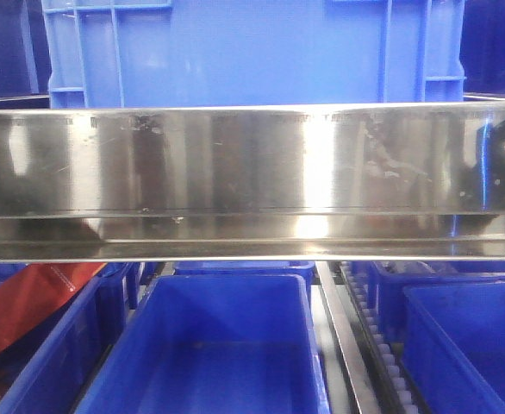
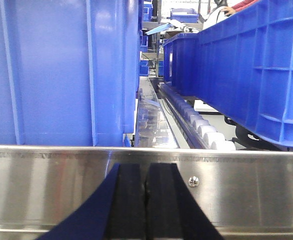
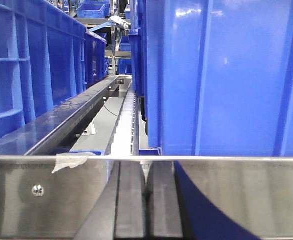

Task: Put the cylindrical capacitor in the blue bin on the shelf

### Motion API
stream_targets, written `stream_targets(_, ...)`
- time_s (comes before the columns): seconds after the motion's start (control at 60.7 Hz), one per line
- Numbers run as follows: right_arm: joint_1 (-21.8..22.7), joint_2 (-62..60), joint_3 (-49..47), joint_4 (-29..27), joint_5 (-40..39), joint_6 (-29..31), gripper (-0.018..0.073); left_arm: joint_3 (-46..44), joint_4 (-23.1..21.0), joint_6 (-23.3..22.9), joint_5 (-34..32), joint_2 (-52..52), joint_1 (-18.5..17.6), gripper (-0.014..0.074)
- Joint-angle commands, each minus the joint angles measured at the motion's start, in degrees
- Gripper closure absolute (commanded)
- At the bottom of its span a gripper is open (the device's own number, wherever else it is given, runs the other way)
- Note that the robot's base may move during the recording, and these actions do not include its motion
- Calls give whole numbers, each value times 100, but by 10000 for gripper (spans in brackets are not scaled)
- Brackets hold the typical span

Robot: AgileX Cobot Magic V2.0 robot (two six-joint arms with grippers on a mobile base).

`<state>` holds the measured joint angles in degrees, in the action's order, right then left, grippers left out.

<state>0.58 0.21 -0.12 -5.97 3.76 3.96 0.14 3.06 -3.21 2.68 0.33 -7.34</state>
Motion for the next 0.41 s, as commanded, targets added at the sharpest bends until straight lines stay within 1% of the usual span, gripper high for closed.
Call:
stream_targets(0.0, 33, -21, 12, -18, -123, 2, 718, -14, -30, 0, -104, -33, -33, 707)
stream_targets(0.395, 33, -21, 12, -18, -123, 2, 718, -14, -30, 0, -104, -33, -33, 707)
